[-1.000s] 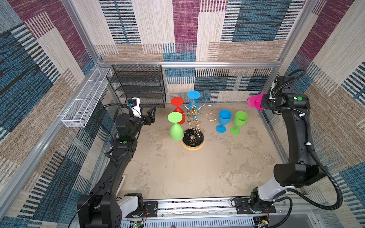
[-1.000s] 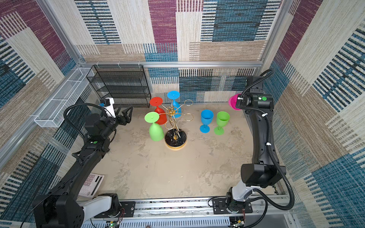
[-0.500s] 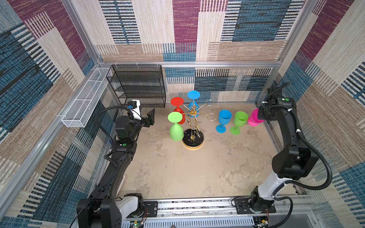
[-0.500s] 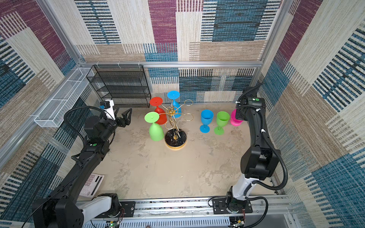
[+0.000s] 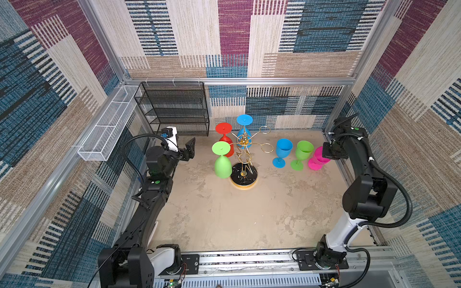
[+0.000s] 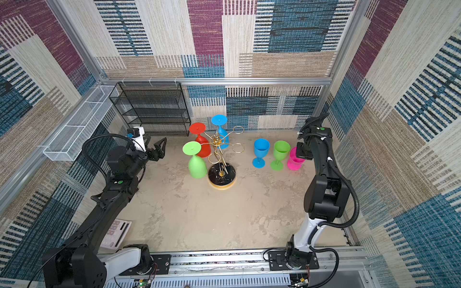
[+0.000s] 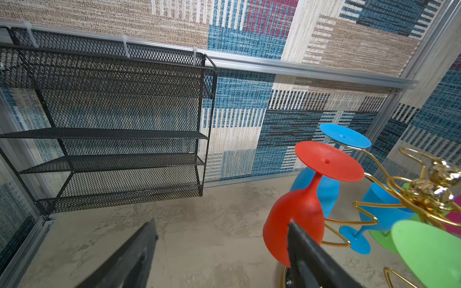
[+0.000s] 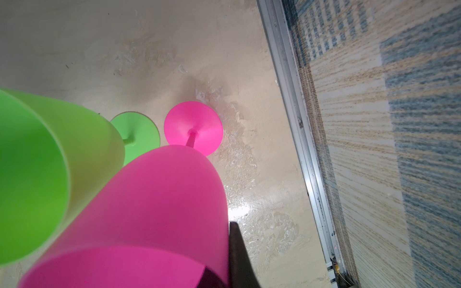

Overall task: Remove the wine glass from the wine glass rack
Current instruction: 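Carry the pink glass with the right gripper beside the standing green glass, then lower the pink glass upright onto the table and open the right gripper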

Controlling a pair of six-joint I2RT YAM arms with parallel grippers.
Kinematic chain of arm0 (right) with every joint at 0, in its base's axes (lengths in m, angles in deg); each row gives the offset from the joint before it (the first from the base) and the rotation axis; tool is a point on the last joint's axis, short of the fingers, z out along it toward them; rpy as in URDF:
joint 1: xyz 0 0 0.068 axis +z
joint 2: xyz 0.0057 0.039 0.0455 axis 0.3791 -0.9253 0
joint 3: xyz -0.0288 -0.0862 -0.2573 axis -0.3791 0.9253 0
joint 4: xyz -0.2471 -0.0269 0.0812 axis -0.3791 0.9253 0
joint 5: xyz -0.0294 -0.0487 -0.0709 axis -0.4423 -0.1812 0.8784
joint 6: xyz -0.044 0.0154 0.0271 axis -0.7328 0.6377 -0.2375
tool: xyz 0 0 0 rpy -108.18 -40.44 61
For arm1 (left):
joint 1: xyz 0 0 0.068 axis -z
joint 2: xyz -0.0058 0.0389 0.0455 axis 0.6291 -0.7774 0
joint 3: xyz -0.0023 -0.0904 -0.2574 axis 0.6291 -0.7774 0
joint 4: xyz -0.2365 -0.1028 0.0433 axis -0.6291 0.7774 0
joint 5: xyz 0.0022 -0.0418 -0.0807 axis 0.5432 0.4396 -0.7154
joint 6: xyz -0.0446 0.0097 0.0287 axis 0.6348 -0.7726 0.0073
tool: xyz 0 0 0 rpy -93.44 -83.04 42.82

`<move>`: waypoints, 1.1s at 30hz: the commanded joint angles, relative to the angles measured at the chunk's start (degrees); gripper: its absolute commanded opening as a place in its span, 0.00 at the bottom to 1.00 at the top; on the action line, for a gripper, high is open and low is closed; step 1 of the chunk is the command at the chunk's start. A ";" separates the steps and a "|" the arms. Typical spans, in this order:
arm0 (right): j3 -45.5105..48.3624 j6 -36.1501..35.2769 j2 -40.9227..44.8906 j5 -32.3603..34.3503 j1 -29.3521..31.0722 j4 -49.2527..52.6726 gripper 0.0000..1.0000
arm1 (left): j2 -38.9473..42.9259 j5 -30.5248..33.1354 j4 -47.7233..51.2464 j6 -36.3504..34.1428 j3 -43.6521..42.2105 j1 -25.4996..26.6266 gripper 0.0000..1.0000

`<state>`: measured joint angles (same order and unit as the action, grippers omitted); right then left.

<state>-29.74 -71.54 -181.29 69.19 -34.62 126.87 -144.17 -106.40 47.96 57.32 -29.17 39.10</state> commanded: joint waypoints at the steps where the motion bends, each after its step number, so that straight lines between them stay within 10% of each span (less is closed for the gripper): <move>1: 0.06 -0.35 -0.57 -0.76 -0.14 -1.00 0.00 | -0.26 -1.29 -1.35 -0.69 -0.01 -0.12 0.84; 12: 0.01 -0.09 -2.34 -0.95 -0.93 -1.00 0.05 | -0.98 -2.43 -1.28 -0.42 0.20 -0.21 0.84; 33: -8.26 0.28 2.07 -8.63 -1.92 -5.76 0.61 | -0.37 2.67 -2.05 4.72 -0.32 -0.58 0.85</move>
<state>-37.58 -71.47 -182.29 64.57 -36.56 125.58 -144.94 -104.91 47.83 58.83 -29.41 38.62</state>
